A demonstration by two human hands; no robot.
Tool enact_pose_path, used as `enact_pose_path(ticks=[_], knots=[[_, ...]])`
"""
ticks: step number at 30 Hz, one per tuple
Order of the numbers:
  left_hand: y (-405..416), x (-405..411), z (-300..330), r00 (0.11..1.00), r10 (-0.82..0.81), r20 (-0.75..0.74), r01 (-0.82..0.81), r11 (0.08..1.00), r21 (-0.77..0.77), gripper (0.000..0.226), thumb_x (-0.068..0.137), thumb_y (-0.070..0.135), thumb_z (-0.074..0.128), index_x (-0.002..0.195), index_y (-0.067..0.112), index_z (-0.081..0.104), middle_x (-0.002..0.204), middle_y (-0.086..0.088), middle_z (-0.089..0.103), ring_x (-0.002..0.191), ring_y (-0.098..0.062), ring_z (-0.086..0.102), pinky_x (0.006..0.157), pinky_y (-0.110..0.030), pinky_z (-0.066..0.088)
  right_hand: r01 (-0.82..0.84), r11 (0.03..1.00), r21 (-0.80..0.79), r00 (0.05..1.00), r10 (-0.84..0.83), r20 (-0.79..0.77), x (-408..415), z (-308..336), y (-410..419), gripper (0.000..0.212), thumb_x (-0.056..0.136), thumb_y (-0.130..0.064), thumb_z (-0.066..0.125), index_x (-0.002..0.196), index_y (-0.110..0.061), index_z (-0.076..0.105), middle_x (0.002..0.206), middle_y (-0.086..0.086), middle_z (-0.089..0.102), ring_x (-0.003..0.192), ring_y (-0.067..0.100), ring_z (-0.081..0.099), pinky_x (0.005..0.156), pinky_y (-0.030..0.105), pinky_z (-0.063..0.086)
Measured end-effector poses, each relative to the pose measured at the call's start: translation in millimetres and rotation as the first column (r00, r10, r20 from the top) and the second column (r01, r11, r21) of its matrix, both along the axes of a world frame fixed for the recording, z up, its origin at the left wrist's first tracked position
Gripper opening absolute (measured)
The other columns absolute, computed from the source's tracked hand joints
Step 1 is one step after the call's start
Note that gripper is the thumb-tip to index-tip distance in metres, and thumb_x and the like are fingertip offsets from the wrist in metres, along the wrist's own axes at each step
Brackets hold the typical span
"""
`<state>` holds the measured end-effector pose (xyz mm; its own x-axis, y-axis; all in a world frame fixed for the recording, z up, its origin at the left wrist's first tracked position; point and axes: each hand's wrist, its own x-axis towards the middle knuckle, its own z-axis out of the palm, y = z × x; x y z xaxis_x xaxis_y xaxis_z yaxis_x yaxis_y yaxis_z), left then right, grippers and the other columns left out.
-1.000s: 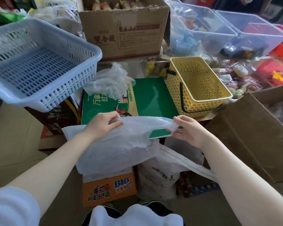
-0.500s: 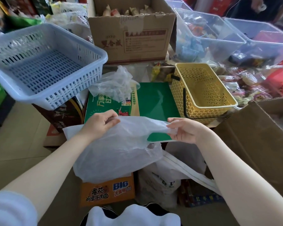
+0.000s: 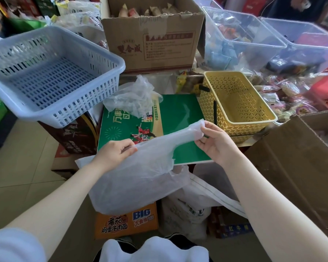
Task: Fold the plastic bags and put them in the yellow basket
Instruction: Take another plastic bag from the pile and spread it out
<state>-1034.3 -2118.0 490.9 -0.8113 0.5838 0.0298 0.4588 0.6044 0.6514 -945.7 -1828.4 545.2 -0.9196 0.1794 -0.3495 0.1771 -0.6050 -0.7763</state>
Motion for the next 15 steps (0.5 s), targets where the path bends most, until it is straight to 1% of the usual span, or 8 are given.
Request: enact_pose_path(ticks=[2,5,7,9,11,12,13,15], knots=[[-1,0,-2,1.0,-0.011,0.004,0.01,0.999,0.045,0.042,0.079,0.065,0.031,0.072,0.03,0.052,0.063,0.001,0.056,0.059,-0.012,0.051,0.058,-0.03,0.037,-0.013,0.995,-0.096,0.997,0.005,-0.082,-2,1,-5,0.021,0.086,-0.001,0.05,0.104,-0.011,0.058,0.095,0.01,0.065,0.083,0.017,0.067,0.073,0.023,0.056],[-2,-1,-1,1.0,-0.008,0.004,0.007,0.993,0.119,0.048,0.082,0.07,0.026,0.068,0.028,0.044,0.058,0.006,0.045,0.055,-0.008,0.043,0.054,-0.024,0.029,-0.023,0.982,-0.189,0.989,-0.005,-0.147,-6,3,-9,0.046,0.082,0.004,0.05,0.125,-0.011,0.052,0.105,0.012,0.064,0.086,0.018,0.065,0.067,0.021,0.056],[-3,-2,-2,1.0,-0.008,0.016,0.005,0.986,0.165,0.053,0.081,0.075,0.023,0.064,0.028,0.041,0.057,0.009,0.042,0.054,-0.006,0.04,0.052,-0.02,0.026,-0.043,0.982,-0.185,0.986,0.012,-0.166,-7,2,-10,0.052,0.078,0.009,0.05,0.125,-0.012,0.054,0.115,0.011,0.061,0.089,0.019,0.064,0.069,0.021,0.056],[-6,-5,-3,1.0,-0.004,0.026,0.0,0.984,0.176,0.054,0.081,0.076,0.023,0.064,0.029,0.043,0.057,0.008,0.041,0.054,-0.007,0.04,0.053,-0.021,0.027,-0.1,0.993,-0.068,0.984,0.089,-0.153,-7,5,-10,0.04,0.079,0.006,0.054,0.115,-0.011,0.06,0.112,0.009,0.061,0.089,0.017,0.062,0.067,0.019,0.055],[-11,-8,-4,0.999,0.009,0.035,-0.014,0.988,0.153,0.052,0.081,0.075,0.022,0.067,0.032,0.047,0.057,0.003,0.045,0.055,-0.01,0.044,0.055,-0.026,0.031,-0.151,0.973,0.175,0.983,0.167,-0.081,-7,9,-11,0.018,0.086,-0.003,0.056,0.1,-0.008,0.065,0.096,0.006,0.062,0.087,0.015,0.058,0.063,0.015,0.052],[-13,-9,-5,0.999,0.014,0.038,-0.02,0.989,0.144,0.054,0.08,0.076,0.022,0.069,0.031,0.049,0.059,0.001,0.049,0.057,-0.011,0.046,0.056,-0.027,0.033,-0.149,0.948,0.28,0.985,0.168,-0.043,-8,11,-13,0.012,0.089,-0.005,0.054,0.093,-0.006,0.066,0.09,0.005,0.062,0.085,0.015,0.058,0.063,0.015,0.051],[-15,-9,-5,0.999,0.019,0.041,-0.025,0.99,0.136,0.056,0.079,0.077,0.022,0.071,0.03,0.051,0.061,0.001,0.052,0.058,-0.01,0.049,0.057,-0.027,0.035,-0.127,0.925,0.358,0.99,0.139,-0.008,-9,11,-14,0.013,0.091,-0.006,0.054,0.088,-0.006,0.066,0.087,0.005,0.063,0.084,0.015,0.058,0.064,0.017,0.052],[-17,-9,-4,0.999,0.025,0.033,-0.029,0.991,0.13,0.056,0.077,0.08,0.021,0.071,0.034,0.053,0.061,0.009,0.055,0.06,-0.003,0.052,0.058,-0.025,0.038,-0.062,0.838,0.542,0.997,0.03,0.067,-13,8,-16,0.014,0.092,-0.009,0.055,0.087,-0.009,0.068,0.086,0.005,0.064,0.086,0.019,0.058,0.073,0.027,0.053]])
